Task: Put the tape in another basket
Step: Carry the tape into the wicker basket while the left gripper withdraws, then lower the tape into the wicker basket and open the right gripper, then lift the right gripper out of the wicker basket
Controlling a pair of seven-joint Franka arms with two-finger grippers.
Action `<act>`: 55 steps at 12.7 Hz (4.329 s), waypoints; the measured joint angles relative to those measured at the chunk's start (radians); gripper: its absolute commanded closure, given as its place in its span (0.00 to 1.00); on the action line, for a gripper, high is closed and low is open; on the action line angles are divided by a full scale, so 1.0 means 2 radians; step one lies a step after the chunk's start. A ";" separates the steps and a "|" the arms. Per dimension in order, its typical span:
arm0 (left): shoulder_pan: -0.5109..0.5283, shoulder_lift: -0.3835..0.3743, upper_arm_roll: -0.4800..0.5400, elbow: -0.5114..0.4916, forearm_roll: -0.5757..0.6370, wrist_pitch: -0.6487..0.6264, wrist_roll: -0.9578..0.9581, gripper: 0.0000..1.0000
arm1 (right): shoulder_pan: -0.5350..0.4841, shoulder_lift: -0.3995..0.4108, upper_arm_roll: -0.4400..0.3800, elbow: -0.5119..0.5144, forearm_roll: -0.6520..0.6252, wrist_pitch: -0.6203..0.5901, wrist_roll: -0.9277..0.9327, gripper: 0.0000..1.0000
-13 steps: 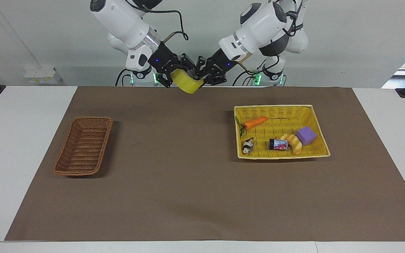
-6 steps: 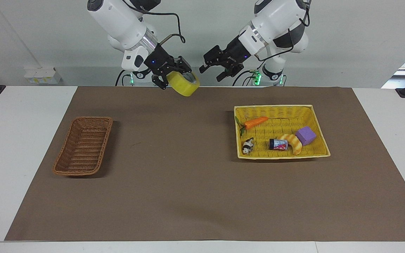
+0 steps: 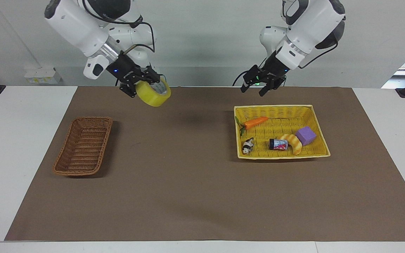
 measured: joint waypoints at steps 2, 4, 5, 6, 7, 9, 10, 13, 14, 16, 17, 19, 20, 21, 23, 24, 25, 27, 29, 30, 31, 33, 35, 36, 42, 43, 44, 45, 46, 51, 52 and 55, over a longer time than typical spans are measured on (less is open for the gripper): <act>0.023 0.002 0.001 0.000 0.073 -0.005 0.039 0.00 | -0.060 0.020 -0.001 -0.005 0.001 -0.002 -0.061 1.00; 0.054 0.002 0.004 0.001 0.097 -0.015 0.077 0.00 | -0.109 0.054 -0.002 -0.004 0.015 0.000 -0.115 1.00; 0.072 0.002 0.005 0.001 0.099 -0.022 0.105 0.00 | -0.127 0.072 -0.002 -0.003 0.022 0.008 -0.142 1.00; 0.091 0.002 0.006 0.003 0.101 -0.036 0.131 0.00 | -0.142 0.091 -0.003 -0.002 0.026 0.026 -0.164 1.00; 0.108 0.003 0.006 0.008 0.109 -0.058 0.154 0.00 | -0.152 0.109 -0.003 0.000 0.029 0.044 -0.176 1.00; 0.120 0.013 0.007 0.036 0.156 -0.108 0.187 0.00 | -0.161 0.134 -0.002 0.004 0.030 0.061 -0.179 1.00; 0.120 0.021 0.006 0.056 0.174 -0.127 0.190 0.00 | -0.170 0.143 -0.002 0.005 0.030 0.062 -0.188 1.00; 0.121 0.037 0.005 0.081 0.185 -0.135 0.187 0.00 | -0.203 0.162 -0.003 0.005 0.030 0.061 -0.227 1.00; 0.121 0.039 0.005 0.081 0.185 -0.135 0.187 0.00 | -0.211 0.170 -0.003 0.005 0.030 0.061 -0.239 1.00; 0.121 0.040 0.004 0.082 0.185 -0.135 0.186 0.00 | -0.216 0.193 -0.003 0.005 0.030 0.064 -0.250 1.00; 0.121 0.040 0.004 0.084 0.185 -0.137 0.186 0.00 | -0.216 0.203 -0.002 0.005 0.030 0.067 -0.252 1.00; 0.121 0.039 0.004 0.088 0.185 -0.139 0.185 0.00 | -0.215 0.212 -0.001 0.006 0.030 0.070 -0.255 1.00; 0.121 0.039 0.004 0.089 0.185 -0.140 0.185 0.00 | -0.216 0.214 -0.002 0.006 0.030 0.070 -0.261 1.00; 0.121 0.039 0.004 0.090 0.185 -0.140 0.185 0.00 | -0.216 0.217 -0.002 0.006 0.030 0.073 -0.267 1.00; 0.121 0.039 0.004 0.090 0.185 -0.140 0.185 0.00 | -0.217 0.226 -0.003 0.006 0.030 0.084 -0.272 1.00; 0.121 0.039 0.004 0.090 0.185 -0.140 0.185 0.00 | -0.217 0.229 -0.003 0.005 0.030 0.085 -0.272 1.00; 0.121 0.039 0.004 0.090 0.185 -0.140 0.185 0.00 | -0.217 0.232 -0.002 0.004 0.030 0.086 -0.273 0.84; 0.121 0.039 0.004 0.090 0.185 -0.141 0.185 0.00 | -0.217 0.234 -0.002 0.003 0.028 0.087 -0.273 0.00; 0.121 0.039 0.004 0.090 0.185 -0.141 0.185 0.00 | -0.215 0.234 -0.002 0.003 0.026 0.087 -0.274 0.00; 0.121 0.039 0.004 0.090 0.185 -0.141 0.185 0.00 | -0.215 0.234 -0.002 0.003 0.026 0.087 -0.274 0.00; 0.121 0.039 0.004 0.090 0.185 -0.141 0.185 0.00 | -0.216 0.234 -0.002 0.003 0.026 0.088 -0.274 0.00; 0.121 0.039 0.004 0.090 0.185 -0.141 0.185 0.00 | -0.216 0.234 -0.002 0.005 0.026 0.091 -0.274 0.00; 0.121 0.039 0.004 0.090 0.185 -0.141 0.185 0.00 | -0.216 0.234 -0.002 0.011 0.026 0.095 -0.274 0.00; 0.121 0.039 0.004 0.090 0.185 -0.141 0.185 0.00 | -0.216 0.234 -0.002 0.019 0.026 0.097 -0.274 0.00; 0.121 0.039 0.004 0.090 0.185 -0.141 0.185 0.00 | -0.152 0.216 0.001 0.069 -0.092 0.183 -0.211 0.00; 0.121 0.039 0.004 0.090 0.185 -0.141 0.185 0.00 | -0.133 0.205 0.001 0.071 -0.138 0.184 -0.170 0.00; 0.121 0.039 0.004 0.090 0.185 -0.142 0.185 0.00 | -0.113 0.193 0.001 0.072 -0.185 0.184 -0.122 0.00; 0.121 0.039 0.004 0.090 0.185 -0.142 0.185 0.00 | -0.093 0.180 0.002 0.072 -0.222 0.183 -0.073 0.00; 0.121 0.039 0.004 0.090 0.185 -0.142 0.185 0.00 | -0.075 0.168 0.002 0.072 -0.240 0.175 -0.034 0.00; 0.121 0.039 0.004 0.090 0.185 -0.142 0.185 0.00 | -0.007 0.095 0.003 0.073 -0.249 0.064 0.116 0.00; 0.121 0.039 0.004 0.090 0.185 -0.142 0.185 0.00 | 0.008 0.081 0.003 0.073 -0.250 0.047 0.144 0.00; 0.121 0.039 0.004 0.090 0.185 -0.142 0.185 0.00 | 0.040 0.043 0.006 0.074 -0.263 0.005 0.195 0.00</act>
